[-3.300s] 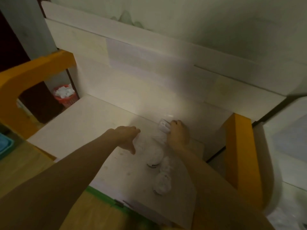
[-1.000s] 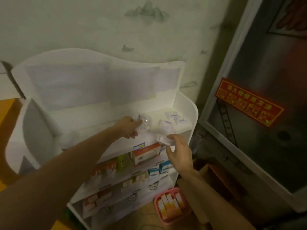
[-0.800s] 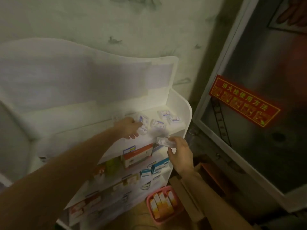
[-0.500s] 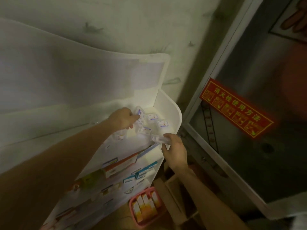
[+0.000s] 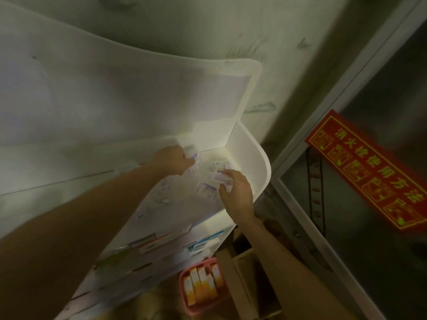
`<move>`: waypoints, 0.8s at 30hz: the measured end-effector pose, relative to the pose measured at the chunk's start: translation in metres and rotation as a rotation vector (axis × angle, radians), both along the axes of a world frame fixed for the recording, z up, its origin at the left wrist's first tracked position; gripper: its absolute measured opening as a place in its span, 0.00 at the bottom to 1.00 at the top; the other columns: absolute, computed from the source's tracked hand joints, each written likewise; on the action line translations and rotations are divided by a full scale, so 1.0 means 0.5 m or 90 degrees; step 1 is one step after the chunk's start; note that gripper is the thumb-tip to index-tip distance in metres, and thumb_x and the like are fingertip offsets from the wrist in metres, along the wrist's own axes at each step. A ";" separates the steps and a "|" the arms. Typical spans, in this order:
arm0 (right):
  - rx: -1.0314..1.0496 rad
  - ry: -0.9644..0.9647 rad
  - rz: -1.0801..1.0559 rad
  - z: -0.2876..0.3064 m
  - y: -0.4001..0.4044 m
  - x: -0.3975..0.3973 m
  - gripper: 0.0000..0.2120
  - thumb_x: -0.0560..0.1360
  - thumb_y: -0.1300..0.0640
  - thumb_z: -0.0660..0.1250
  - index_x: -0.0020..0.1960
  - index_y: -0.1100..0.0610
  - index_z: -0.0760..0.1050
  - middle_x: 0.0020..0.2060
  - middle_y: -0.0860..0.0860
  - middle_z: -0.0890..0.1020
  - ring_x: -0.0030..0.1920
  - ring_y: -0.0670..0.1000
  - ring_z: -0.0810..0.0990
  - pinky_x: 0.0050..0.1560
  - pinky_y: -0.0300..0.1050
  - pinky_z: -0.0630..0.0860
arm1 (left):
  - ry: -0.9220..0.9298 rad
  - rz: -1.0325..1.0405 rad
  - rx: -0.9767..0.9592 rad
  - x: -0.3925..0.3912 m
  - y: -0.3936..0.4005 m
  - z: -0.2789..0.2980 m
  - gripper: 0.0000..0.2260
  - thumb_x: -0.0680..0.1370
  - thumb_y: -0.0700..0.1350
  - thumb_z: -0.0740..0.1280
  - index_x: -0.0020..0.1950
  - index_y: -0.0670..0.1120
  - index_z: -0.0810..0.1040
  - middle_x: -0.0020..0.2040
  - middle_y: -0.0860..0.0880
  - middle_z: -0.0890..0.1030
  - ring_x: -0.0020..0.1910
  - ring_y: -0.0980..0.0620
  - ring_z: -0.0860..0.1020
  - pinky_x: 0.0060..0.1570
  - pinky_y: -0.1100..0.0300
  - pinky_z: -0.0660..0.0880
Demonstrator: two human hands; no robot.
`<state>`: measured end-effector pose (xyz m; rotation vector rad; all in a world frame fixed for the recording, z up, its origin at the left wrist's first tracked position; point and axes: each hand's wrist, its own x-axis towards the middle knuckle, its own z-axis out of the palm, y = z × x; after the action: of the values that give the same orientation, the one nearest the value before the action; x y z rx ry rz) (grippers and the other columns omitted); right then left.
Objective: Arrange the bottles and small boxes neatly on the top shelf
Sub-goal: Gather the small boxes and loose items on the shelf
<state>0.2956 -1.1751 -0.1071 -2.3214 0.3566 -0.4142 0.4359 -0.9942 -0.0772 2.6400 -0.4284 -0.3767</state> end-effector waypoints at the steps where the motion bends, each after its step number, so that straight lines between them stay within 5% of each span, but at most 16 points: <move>1: 0.013 0.003 0.002 -0.009 -0.004 0.016 0.16 0.76 0.61 0.69 0.63 0.50 0.76 0.61 0.46 0.79 0.61 0.48 0.75 0.69 0.46 0.71 | -0.001 0.002 0.006 0.009 -0.001 -0.003 0.25 0.78 0.63 0.60 0.36 0.45 0.83 0.32 0.50 0.83 0.35 0.51 0.81 0.46 0.57 0.78; 8: -0.016 0.006 0.119 -0.078 -0.018 0.081 0.17 0.75 0.58 0.70 0.63 0.54 0.76 0.61 0.50 0.78 0.63 0.51 0.73 0.66 0.40 0.67 | 0.036 0.016 0.075 0.047 -0.011 -0.029 0.27 0.77 0.65 0.60 0.35 0.43 0.82 0.35 0.48 0.84 0.39 0.48 0.82 0.46 0.57 0.76; 13: -0.133 0.024 0.175 -0.093 -0.027 0.092 0.19 0.77 0.55 0.68 0.67 0.55 0.75 0.64 0.52 0.77 0.66 0.53 0.72 0.62 0.48 0.73 | 0.017 0.029 0.155 0.046 -0.018 -0.044 0.33 0.80 0.66 0.55 0.57 0.36 0.78 0.57 0.37 0.81 0.55 0.39 0.79 0.51 0.53 0.72; 18: -0.211 -0.038 0.195 -0.086 -0.045 0.106 0.19 0.74 0.63 0.69 0.64 0.56 0.79 0.62 0.52 0.80 0.64 0.55 0.75 0.56 0.53 0.79 | -0.019 0.036 0.204 0.047 -0.025 -0.035 0.27 0.82 0.62 0.55 0.66 0.42 0.75 0.66 0.41 0.76 0.64 0.41 0.74 0.62 0.51 0.70; 24: -0.246 -0.031 0.220 -0.089 -0.048 0.112 0.21 0.70 0.65 0.70 0.64 0.57 0.79 0.62 0.53 0.80 0.65 0.57 0.75 0.60 0.53 0.76 | -0.063 0.053 0.202 0.031 -0.009 -0.035 0.20 0.82 0.55 0.58 0.66 0.44 0.75 0.66 0.42 0.76 0.64 0.41 0.74 0.62 0.50 0.72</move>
<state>0.3517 -1.1993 -0.1515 -2.6739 -0.1671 -0.3921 0.4515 -0.9985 -0.0949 2.9833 -0.3095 -0.3104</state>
